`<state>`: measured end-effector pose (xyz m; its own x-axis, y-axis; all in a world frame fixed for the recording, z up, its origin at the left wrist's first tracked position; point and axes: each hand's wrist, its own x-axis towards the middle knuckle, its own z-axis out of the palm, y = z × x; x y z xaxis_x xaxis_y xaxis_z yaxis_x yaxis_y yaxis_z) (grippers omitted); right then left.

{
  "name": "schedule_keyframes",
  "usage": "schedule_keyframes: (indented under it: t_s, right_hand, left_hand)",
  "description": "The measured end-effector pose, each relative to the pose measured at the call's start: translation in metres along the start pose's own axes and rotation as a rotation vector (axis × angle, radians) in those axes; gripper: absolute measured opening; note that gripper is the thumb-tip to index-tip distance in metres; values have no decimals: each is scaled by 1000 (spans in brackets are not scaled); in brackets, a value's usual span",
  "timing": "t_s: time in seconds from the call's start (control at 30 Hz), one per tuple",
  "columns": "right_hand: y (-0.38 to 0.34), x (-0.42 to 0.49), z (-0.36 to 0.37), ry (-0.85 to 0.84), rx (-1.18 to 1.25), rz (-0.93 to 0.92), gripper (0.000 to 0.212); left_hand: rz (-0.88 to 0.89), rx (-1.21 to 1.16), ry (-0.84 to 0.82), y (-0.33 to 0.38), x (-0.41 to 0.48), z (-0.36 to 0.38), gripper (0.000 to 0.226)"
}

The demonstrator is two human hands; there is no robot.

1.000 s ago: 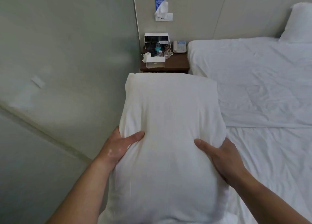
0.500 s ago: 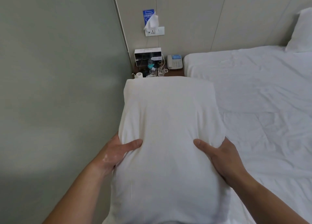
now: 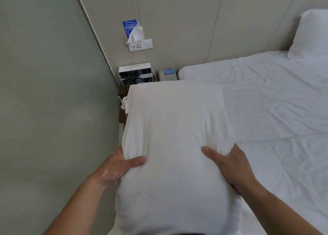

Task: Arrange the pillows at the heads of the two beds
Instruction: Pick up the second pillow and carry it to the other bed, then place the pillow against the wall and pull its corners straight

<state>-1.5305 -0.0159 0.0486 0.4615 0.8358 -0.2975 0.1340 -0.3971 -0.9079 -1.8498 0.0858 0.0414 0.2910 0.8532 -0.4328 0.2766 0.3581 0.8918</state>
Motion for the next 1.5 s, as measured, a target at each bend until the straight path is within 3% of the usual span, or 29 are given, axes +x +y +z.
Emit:
schedule_keyframes:
  t_s: [0.17,0.33,0.53,0.93,1.07,1.3,1.5]
  right_hand:
    - [-26,68,30,113,7,28,62]
    - [-60,120,55,234,-3,68,59]
    - [-81,174,54,352,27,117,59]
    - [-91,324,-14,516,150,204,58]
    - [-92,365,-50,561,172,235,57]
    - [-87,413,-92,696,241,319,64]
    - [-88,459,-121,818,301,351,56]
  left_hand:
    - [59,7,-132,43,97,-25,73]
    - [34,10,-262,79,186,-54,105]
    - [39,47,-357,112,280,-43,113]
    - [-18,179,-612,225,453,54,115]
    - [20,221,-629,252,498,99,120]
    - [-7,199,-682,277,562,172,111]
    - [-13,259,-742,303,632,235,109]
